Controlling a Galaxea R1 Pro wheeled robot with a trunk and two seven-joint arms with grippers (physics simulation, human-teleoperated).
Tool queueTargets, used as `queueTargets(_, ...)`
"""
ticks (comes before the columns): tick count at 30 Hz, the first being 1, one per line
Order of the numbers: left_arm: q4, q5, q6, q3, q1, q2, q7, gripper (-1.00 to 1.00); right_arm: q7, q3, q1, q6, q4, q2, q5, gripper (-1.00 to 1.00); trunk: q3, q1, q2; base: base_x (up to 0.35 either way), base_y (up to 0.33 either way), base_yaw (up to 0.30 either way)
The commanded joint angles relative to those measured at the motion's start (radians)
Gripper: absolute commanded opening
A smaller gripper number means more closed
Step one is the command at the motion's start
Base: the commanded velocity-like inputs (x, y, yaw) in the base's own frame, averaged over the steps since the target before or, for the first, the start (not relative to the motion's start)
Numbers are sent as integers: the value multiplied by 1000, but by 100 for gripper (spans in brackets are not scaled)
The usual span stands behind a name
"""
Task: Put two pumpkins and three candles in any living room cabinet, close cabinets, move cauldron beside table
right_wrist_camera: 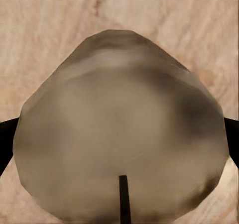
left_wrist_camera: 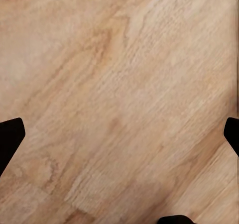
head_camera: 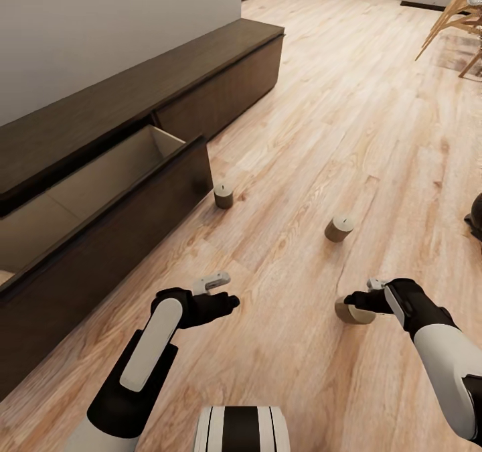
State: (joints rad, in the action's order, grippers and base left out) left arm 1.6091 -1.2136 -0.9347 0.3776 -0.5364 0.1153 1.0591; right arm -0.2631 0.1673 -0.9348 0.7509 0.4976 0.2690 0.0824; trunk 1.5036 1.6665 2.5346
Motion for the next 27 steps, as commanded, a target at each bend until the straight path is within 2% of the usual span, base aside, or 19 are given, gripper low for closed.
queueTargets(1, 0, 0, 3, 2, 0, 1, -1, 100, -7, 0, 2, 4, 30, 7, 0, -100, -4, 0, 0, 0, 0, 0)
queueTargets(3, 0, 1, 19, 21, 0, 2, -1, 100, -14, 0, 6, 16, 117, 27, 0, -100, -12, -1, -1, 0, 0, 0)
queueTargets(4, 0, 4, 38, 48, 0, 1, -1, 100, -16, 5, 17, 41, 192, 45, 0, -100, -16, -2, -1, 0, 0, -43)
queueTargets(5, 0, 18, 66, 76, 0, 0, -1, 100, -18, 21, 39, 83, 273, 61, -1, -100, -19, -2, -1, 0, 0, -129)
queueTargets(7, 0, 42, 95, 97, 0, -1, -1, 100, -20, 47, 66, 130, 361, 71, -6, -100, -27, -3, -2, 0, 0, -177)
queueTargets(8, 0, 71, 120, 111, 0, -1, -2, 100, -21, 76, 98, 171, 456, 78, -10, -100, -31, -3, -2, 0, 0, -230)
queueTargets(9, 0, 87, 129, 116, 0, 0, -2, 100, -21, 89, 116, 188, 505, 80, -13, -100, -35, -4, -2, 0, 0, -244)
queueTargets(10, -1, 115, 142, 123, 1, 0, -4, 100, -22, 111, 157, 213, 600, 84, -18, -100, -39, -4, -2, 0, 0, -264)
queueTargets(12, -3, 135, 151, 128, 2, 1, -6, 100, -26, 125, 200, 229, 689, 86, -27, -100, -46, -5, -3, 0, 0, -274)
queueTargets(13, -5, 142, 155, 130, 5, 1, -7, 100, -34, 133, 241, 240, 770, 85, -41, -100, -50, -6, -3, 0, 0, -285)
queueTargets(15, -12, 161, 163, 133, 24, 0, -11, 100, -49, 138, 295, 258, 872, 82, -57, -100, -58, -7, -4, 0, 0, -290)
queueTargets(18, -16, 170, 167, 134, 40, -2, -13, 100, -62, 140, 359, 296, 983, 80, -68, -100, -70, -8, -4, 0, 0, -295)
queueTargets(23, -36, 176, 182, 135, 63, -4, -14, 100, -69, 139, 425, 296, 1078, 72, -74, -100, -89, -10, -5, 0, 0, -298)
queueTargets(27, -153, 181, 239, 134, 65, -9, -32, 100, -70, 128, 451, 296, 1108, 68, -76, -100, -104, -12, -6, 0, 0, -300)
